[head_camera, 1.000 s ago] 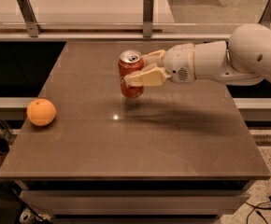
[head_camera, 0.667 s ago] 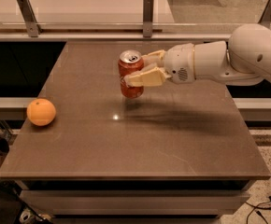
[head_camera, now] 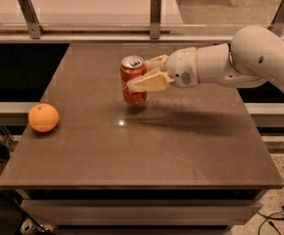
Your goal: Move coke can near orange
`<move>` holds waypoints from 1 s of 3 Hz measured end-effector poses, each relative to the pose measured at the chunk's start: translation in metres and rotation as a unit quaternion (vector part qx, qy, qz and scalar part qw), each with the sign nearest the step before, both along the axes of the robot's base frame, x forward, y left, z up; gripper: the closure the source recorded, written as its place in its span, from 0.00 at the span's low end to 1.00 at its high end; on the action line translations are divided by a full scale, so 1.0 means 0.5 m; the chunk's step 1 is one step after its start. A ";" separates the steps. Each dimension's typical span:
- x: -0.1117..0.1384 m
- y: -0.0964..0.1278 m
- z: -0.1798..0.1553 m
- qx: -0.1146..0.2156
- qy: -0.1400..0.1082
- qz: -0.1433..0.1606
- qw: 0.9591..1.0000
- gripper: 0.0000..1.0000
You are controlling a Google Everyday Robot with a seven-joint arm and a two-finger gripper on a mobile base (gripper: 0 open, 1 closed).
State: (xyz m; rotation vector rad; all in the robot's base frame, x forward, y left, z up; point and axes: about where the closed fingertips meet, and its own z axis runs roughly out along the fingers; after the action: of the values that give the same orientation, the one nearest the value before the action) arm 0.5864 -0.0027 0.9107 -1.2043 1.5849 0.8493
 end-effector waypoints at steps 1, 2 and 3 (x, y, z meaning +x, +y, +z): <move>-0.006 0.039 -0.017 -0.003 0.010 0.015 1.000 1.00; -0.027 0.086 -0.022 -0.009 0.009 0.031 0.999 1.00; -0.051 0.132 -0.020 -0.013 -0.001 0.048 0.999 1.00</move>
Offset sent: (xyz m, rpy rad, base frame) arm -0.0243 0.0659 -0.0134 -0.0310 0.0155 0.0922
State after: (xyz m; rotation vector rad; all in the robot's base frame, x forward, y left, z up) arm 0.5607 0.0635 0.9007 -1.3077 1.5508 0.8900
